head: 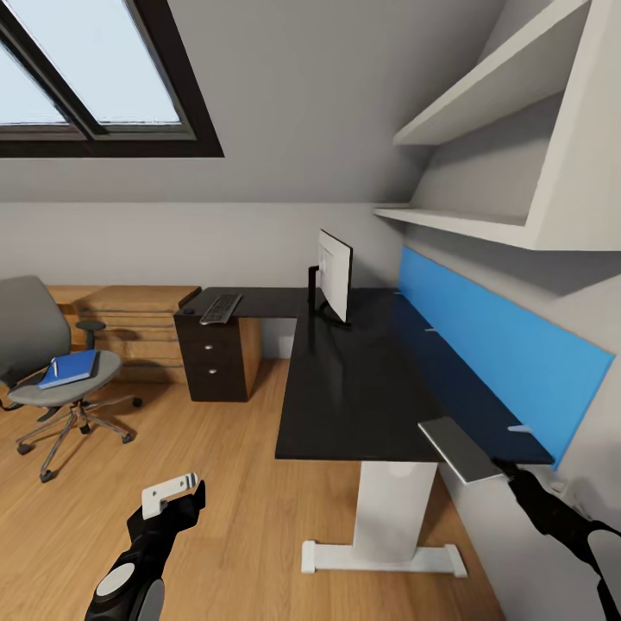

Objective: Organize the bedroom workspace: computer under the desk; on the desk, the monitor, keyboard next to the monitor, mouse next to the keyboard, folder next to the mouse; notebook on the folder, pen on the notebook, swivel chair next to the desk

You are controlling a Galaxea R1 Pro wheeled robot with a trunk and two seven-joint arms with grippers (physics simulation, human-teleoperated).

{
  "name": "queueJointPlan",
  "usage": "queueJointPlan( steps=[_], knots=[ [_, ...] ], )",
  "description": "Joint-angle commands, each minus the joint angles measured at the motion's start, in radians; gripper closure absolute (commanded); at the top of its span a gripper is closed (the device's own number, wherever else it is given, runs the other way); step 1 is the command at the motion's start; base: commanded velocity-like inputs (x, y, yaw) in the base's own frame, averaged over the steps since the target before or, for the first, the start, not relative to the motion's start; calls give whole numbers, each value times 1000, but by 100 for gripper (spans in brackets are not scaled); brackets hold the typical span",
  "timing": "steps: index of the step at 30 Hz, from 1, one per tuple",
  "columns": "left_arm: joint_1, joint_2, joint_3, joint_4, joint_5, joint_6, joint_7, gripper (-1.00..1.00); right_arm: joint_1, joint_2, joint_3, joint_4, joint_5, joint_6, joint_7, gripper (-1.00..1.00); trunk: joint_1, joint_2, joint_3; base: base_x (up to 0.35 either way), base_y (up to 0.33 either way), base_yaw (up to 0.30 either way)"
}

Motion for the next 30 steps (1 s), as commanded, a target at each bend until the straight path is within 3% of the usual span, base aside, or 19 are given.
queueJointPlan(
  steps=[1,6,11,18,24,30],
  knots=[
    [-1,0,0,-1,10,4,5,-100,-1,0,-3,4,-5,5,3,-100,4,-8,-4,0,0,0],
    [0,-2,0,-1,11,4,5,-100,-1,3,-10,53,-23,5,20,-100,23,-43,-20,0,0,0],
    [0,-2,0,0,12,4,5,-100,-1,7,-9,77,-87,-6,23,-100,42,-78,-36,0,0,0],
    [0,-2,-3,0,11,4,6,-100,-1,13,-8,79,-93,-32,21,-100,69,-127,-58,0,0,0],
    [-1,-2,-4,1,12,5,5,-100,-2,40,-8,80,-99,-126,23,-100,92,-169,-76,0,0,0],
    [0,-2,-4,2,12,5,5,-100,-2,48,-8,81,-129,-154,23,-100,92,-169,-76,0,0,0]
  ],
)
